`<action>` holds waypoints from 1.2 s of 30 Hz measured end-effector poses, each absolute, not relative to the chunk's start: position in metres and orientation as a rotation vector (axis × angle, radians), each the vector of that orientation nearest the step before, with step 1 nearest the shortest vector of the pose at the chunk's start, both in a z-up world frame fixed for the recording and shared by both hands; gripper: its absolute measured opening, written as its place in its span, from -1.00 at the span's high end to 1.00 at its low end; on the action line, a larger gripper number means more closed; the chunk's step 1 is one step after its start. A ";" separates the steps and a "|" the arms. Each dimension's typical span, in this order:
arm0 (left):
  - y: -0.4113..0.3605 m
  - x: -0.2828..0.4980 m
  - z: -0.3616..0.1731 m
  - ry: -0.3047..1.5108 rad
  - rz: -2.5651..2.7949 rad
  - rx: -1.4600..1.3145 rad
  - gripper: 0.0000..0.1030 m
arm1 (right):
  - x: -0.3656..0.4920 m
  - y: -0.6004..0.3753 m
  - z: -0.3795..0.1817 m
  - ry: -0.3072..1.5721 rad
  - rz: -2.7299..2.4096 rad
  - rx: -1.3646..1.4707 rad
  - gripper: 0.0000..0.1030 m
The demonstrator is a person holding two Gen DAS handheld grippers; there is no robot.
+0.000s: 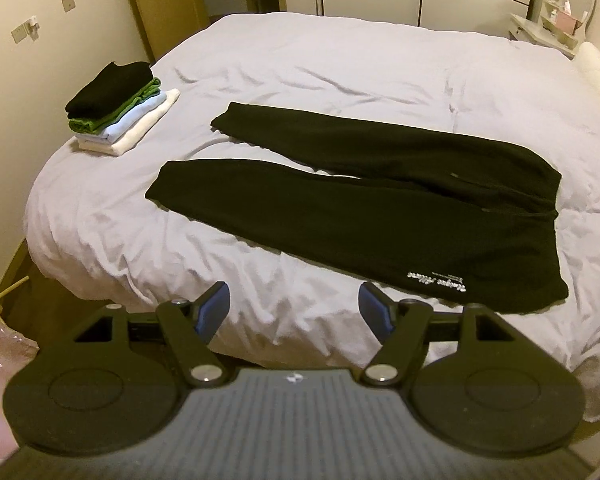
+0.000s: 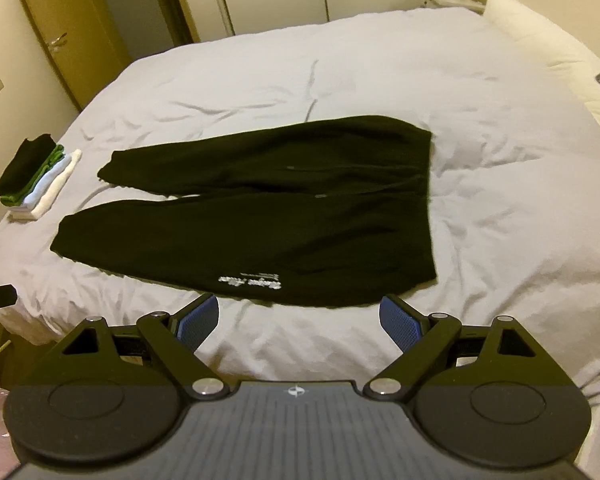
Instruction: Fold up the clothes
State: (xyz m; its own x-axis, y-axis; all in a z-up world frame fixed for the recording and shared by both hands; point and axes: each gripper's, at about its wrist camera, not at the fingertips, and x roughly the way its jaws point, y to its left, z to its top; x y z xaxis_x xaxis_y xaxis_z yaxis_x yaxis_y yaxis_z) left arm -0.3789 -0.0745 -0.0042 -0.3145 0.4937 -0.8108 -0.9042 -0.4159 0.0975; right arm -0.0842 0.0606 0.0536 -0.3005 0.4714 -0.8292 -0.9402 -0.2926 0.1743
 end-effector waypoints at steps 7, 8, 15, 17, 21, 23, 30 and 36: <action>-0.019 -0.422 -0.019 0.730 1.830 -0.903 -0.33 | -0.124 0.104 0.037 0.870 1.746 -0.844 -0.73; -0.009 -0.430 -0.021 0.734 1.821 -0.900 -0.33 | -0.131 0.112 0.033 0.879 1.735 -0.847 -0.73; 0.071 -0.479 -0.037 0.798 1.692 -0.864 -0.33 | -0.174 0.172 0.007 0.959 1.640 -0.827 -0.73; 0.095 -0.491 -0.043 0.817 1.635 -0.841 -0.36 | -0.182 0.186 0.001 0.981 1.607 -0.809 -0.73; 0.139 -0.508 -0.062 0.853 1.525 -0.813 -0.40 | -0.193 0.212 -0.017 1.022 1.566 -0.772 -0.73; 0.159 -0.513 -0.075 0.871 1.471 -0.806 -0.40 | -0.196 0.221 -0.029 1.053 1.546 -0.758 -0.73; 0.226 -0.516 -0.124 0.896 1.320 -0.788 -0.40 | -0.194 0.258 -0.067 1.089 1.547 -0.717 -0.70; 0.300 -0.511 -0.170 0.944 1.222 -0.759 -0.03 | -0.191 0.332 -0.107 1.046 1.559 -0.871 -0.61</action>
